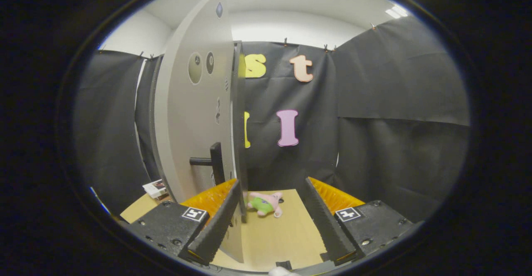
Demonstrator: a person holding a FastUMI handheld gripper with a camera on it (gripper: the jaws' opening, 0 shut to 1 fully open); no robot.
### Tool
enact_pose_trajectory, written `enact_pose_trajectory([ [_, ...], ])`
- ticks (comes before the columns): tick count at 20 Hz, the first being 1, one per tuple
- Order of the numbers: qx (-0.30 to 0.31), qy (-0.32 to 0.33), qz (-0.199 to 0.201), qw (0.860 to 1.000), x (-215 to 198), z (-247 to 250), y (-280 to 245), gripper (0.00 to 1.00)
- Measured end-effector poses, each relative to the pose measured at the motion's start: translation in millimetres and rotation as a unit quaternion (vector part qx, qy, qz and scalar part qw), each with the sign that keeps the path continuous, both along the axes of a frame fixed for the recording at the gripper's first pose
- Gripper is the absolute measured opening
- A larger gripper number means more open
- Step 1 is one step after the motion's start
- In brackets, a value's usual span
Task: Open the shoe cabinet door, grab the shoes and put them into the shoe cabinet, then close the shoe cabinet door.
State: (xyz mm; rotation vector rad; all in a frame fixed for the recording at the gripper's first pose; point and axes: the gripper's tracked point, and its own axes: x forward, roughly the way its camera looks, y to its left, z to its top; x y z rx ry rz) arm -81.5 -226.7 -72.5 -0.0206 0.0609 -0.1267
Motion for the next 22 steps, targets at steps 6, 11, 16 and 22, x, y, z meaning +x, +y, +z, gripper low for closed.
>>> enact_pose_trajectory([
  [6, -0.006, 0.005, 0.004, 1.000, -1, 0, 14, 0.93],
  [11, 0.006, 0.008, 0.008, 1.000, -2, -2, 29, 0.93],
  [16, 0.007, 0.014, 0.028, 0.999, -2, -4, 64, 0.93],
  [22, 0.007, 0.012, 0.055, 0.998, 6, -6, 124, 0.93],
])
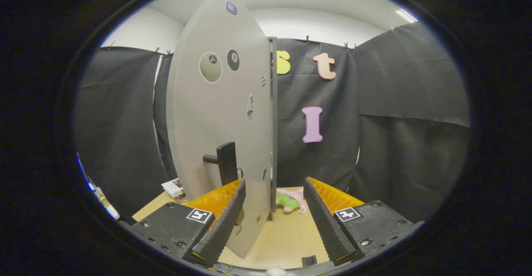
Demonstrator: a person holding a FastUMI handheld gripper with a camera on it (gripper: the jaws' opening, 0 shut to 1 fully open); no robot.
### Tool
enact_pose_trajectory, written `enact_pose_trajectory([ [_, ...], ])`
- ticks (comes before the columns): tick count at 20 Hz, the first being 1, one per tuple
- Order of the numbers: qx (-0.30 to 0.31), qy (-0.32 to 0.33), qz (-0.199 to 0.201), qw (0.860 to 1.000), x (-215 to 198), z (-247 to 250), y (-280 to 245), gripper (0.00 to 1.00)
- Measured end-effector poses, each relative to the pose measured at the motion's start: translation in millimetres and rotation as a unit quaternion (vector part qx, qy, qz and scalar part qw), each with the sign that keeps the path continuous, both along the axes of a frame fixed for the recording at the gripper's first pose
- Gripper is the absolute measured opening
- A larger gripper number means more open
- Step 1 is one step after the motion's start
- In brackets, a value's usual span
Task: Open the shoe cabinet door, grab the shoes and put them into the shoe cabinet, then close the shoe cabinet door.
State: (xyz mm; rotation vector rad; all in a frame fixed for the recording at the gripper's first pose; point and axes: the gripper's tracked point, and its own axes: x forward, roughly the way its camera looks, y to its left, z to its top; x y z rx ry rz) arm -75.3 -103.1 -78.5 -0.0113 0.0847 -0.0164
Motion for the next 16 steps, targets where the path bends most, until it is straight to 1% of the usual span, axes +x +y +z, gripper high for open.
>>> enact_pose_trajectory([
  [3, -0.003, 0.005, 0.009, 1.000, 12, -5, 31, 0.93],
  [7, 0.015, 0.007, 0.023, 1.000, 32, -10, 76, 0.93],
  [9, 0.014, 0.010, 0.032, 0.999, 45, -11, 100, 0.93],
  [12, 0.013, 0.012, 0.067, 0.998, 66, -13, 144, 0.94],
  [13, 0.010, 0.014, 0.077, 0.997, 75, -14, 159, 0.96],
  [16, 0.006, 0.024, 0.092, 0.995, 96, -21, 185, 0.96],
])
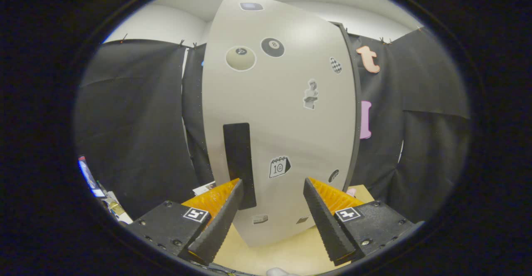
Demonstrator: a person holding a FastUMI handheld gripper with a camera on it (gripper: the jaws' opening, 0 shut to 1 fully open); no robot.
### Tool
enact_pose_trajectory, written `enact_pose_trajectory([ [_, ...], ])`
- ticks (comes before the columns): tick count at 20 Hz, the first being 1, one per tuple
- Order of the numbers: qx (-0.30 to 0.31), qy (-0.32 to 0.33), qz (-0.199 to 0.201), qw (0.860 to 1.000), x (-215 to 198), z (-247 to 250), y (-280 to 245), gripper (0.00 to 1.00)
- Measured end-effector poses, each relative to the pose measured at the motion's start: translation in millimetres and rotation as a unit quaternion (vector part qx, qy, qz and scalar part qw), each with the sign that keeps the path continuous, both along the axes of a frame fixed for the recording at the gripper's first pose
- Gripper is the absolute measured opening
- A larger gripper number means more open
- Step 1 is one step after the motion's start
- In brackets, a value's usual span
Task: Open the shoe cabinet door, grab the shoes and put them into the shoe cabinet, then close the shoe cabinet door.
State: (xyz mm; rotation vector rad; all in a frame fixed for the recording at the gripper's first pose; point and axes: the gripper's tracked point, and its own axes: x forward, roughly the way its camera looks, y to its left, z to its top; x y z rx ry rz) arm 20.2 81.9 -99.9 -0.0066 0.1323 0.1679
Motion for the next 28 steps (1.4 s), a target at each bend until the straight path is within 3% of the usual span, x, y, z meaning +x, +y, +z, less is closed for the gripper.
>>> enact_pose_trajectory([
  [6, -0.002, -0.004, 0.015, 1.000, 13, 2, 27, 0.96],
  [15, -0.005, -0.011, 0.005, 1.000, 14, 27, 4, 0.96],
  [20, 0.003, -0.022, -0.021, 1.000, 8, 57, -29, 0.96],
  [28, -0.002, -0.043, -0.095, 0.995, -19, 98, -100, 0.97],
])
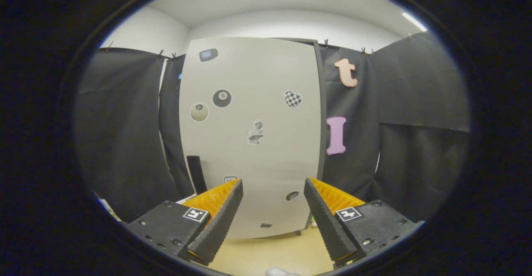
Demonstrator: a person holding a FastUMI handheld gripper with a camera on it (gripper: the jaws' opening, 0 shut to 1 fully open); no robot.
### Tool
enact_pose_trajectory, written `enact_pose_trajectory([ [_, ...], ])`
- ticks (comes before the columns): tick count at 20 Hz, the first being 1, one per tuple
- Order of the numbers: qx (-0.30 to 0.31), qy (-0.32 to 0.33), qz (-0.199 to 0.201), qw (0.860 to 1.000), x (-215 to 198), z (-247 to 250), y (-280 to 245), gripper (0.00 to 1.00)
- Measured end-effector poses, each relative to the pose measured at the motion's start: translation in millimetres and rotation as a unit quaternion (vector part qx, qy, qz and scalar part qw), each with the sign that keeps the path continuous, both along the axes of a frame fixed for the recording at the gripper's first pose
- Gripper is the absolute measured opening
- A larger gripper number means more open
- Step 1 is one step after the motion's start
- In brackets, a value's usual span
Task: Open the shoe cabinet door, grab the shoes and put them into the shoe cabinet, then close the shoe cabinet door.
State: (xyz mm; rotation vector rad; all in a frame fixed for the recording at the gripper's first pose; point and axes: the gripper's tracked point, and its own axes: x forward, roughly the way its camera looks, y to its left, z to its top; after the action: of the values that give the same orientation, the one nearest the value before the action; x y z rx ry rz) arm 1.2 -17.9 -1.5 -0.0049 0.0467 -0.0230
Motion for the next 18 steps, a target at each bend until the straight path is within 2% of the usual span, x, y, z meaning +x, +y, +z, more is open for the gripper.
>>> enact_pose_trajectory([
  [7, -0.006, -0.022, -0.027, 0.999, -24, 24, -24, 0.97],
  [18, 0.000, -0.023, -0.019, 1.000, -33, 23, -21, 0.97],
])
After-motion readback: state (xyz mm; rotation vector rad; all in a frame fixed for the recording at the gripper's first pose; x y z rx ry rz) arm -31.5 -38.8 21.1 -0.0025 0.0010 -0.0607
